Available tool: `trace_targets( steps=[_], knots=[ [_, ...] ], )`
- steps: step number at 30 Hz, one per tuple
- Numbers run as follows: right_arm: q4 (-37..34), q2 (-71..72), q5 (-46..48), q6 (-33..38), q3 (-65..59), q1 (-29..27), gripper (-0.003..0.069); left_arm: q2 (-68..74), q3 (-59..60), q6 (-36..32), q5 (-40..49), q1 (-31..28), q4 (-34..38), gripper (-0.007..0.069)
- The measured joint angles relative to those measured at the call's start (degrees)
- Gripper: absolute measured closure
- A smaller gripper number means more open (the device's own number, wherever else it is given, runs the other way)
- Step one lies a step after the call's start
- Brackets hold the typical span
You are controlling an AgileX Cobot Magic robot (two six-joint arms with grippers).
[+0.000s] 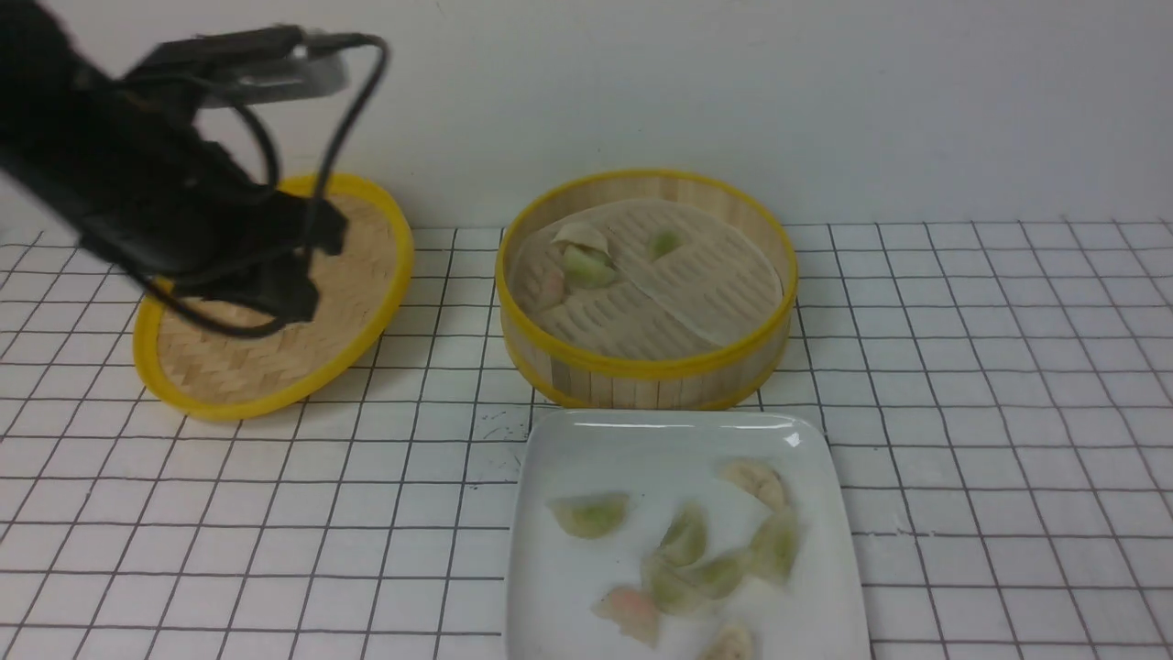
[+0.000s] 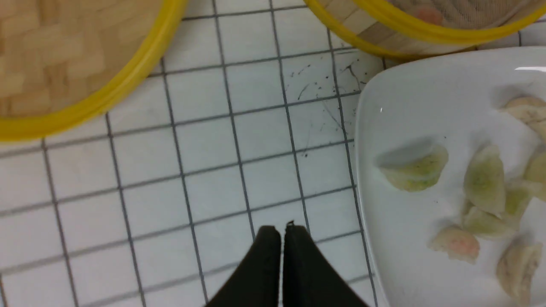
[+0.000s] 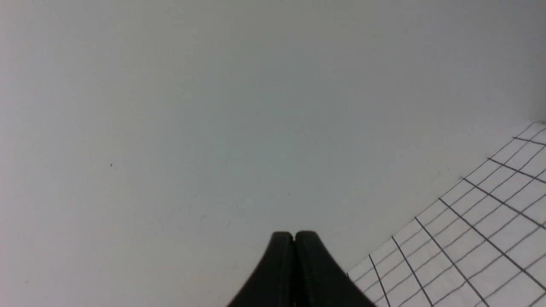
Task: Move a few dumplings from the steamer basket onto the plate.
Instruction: Use the left arm to grab a dumpling from the steamer
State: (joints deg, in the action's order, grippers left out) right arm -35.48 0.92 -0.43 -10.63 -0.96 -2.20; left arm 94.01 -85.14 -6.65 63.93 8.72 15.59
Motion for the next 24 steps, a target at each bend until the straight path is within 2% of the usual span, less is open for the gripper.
trace_targets(
  steps=[5,8,9,12,15,21,23,24],
  knots=[
    [6.2,-5.6,25.6,3.9,15.2,0.0,0.0672,13.8,-19.1,0.5,4.7,6.9,-4.7,0.0631],
    [14.4,-19.4,46.5,5.2,29.4,0.0,0.0672,23.7,-33.8,1.3,6.5,9.9,-6.6,0.0631],
    [14.9,-20.2,48.8,5.2,30.2,0.0,0.0672,25.5,-35.3,1.5,6.5,10.2,-6.8,0.0631],
    [22.0,-31.8,63.5,6.2,40.8,0.0,0.0672,34.1,-46.1,2.9,6.6,11.4,-7.7,0.0631],
    [25.0,-38.2,70.1,8.0,45.9,0.0,0.0672,40.3,-53.3,3.6,6.7,12.1,-8.4,0.0631],
    [24.5,-40.2,71.3,8.8,46.6,0.0,0.0672,48.0,-59.8,3.7,7.2,12.2,-8.5,0.0624],
    [24.2,-40.2,71.3,9.0,46.5,0.0,0.0672,49.4,-60.5,3.4,7.2,12.2,-8.5,0.0606],
    [23.9,-40.2,71.2,9.5,46.2,0.0,0.0672,50.7,-60.9,3.4,7.2,12.2,-8.5,0.0572]
  ],
)
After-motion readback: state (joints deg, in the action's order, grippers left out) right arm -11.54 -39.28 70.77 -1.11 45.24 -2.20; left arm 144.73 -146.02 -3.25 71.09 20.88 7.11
